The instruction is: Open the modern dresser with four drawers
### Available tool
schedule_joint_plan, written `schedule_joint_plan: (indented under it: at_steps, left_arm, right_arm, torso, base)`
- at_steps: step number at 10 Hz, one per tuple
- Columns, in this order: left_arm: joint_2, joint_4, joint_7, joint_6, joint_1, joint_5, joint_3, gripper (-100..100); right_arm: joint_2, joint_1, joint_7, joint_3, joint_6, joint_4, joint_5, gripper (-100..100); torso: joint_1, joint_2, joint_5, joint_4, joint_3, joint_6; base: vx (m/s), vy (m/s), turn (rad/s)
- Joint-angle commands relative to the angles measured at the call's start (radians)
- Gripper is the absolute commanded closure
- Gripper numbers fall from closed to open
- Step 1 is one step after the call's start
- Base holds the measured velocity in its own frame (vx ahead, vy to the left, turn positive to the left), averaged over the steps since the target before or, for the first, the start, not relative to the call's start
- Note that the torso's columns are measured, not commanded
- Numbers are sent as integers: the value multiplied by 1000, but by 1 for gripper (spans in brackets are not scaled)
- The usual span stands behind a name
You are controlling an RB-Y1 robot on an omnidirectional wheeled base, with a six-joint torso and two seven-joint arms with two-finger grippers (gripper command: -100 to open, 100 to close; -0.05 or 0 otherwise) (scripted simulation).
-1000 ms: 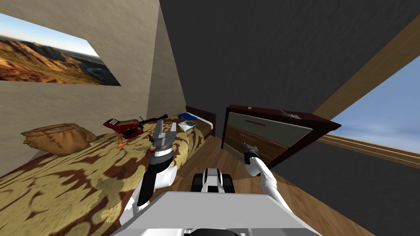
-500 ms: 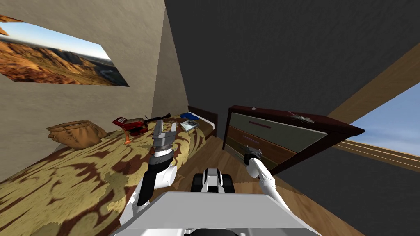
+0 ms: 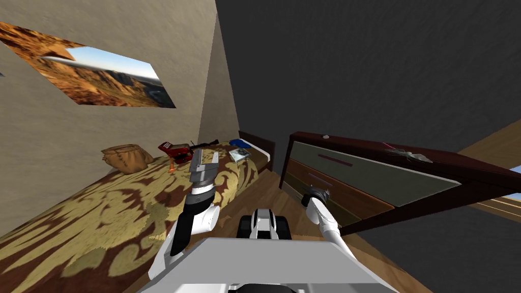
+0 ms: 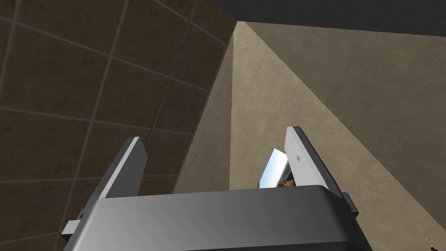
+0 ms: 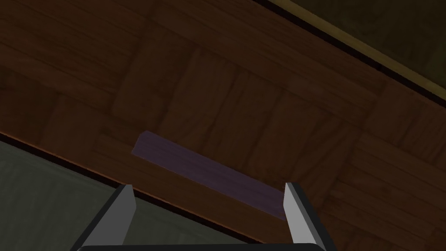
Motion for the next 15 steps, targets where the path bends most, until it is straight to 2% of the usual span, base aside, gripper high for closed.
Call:
schedule_joint_plan:
  at_steps: [1,2,3,4,5,7,8,9,10,13,14,15]
  left_arm:
    - [0,0,0,0,0,0,0,0]
    - [0,0,0,0,0,0,0,0]
    - [0,0,0,0,0,0,0,0]
    - [0,0,0,0,0,0,0,0]
    - [0,0,0,0,0,0,0,0]
    - [0,0,0,0,0,0,0,0]
    - [0,0,0,0,0,0,0,0]
    - [0,0,0,0,0,0,0,0]
    - [0,0,0,0,0,0,0,0]
    - [0,0,0,0,0,0,0,0]
    - [0,0,0,0,0,0,0,0]
    - [0,0,0,0,0,0,0,0]
  right_arm:
    - [-1,-14,8,-3,60,70,75,-100]
    - [1,-21,17,-5,101,117,119,-100]
    - [1,-21,17,-5,108,118,128,-100]
    - [3,-26,24,-7,145,159,165,-100]
    - [3,-26,24,-7,153,165,179,-100]
    - [8,-33,37,-9,220,250,251,-100]
    - [8,-33,37,-9,237,254,272,-100]
    - [10,-35,42,-10,270,288,304,-100]
    - [10,-35,42,-10,275,296,315,-100]
    - [18,-36,53,-12,369,407,417,-100]
    - [18,-36,53,-12,375,408,424,-100]
    - [19,-35,55,-12,403,440,455,-100]
  torso:
    - [0,0,0,0,0,-1]
    - [0,0,0,0,0,0]
    - [0,-1,0,0,0,-1]
    - [0,-1,0,0,0,0]
    - [0,-1,0,0,0,-1]
    - [0,-1,0,0,0,-1]
    - [-1,-1,0,0,-1,-1]
    - [0,0,0,0,0,0]
    - [1,0,0,0,0,-1]
    - [-1,-1,0,0,-1,-1]
    - [-1,-2,0,0,-1,0]
    - [0,0,0,0,0,0]
  base:
    - [32,-22,120]
    - [41,-24,201]
    - [36,-24,115]
    - [34,-27,191]
    - [31,-28,132]
    - [46,-38,267]
    - [36,-35,87]
    - [26,-25,139]
    - [26,-19,110]
    - [39,-36,229]
    - [29,-39,65]
    - [23,-29,104]
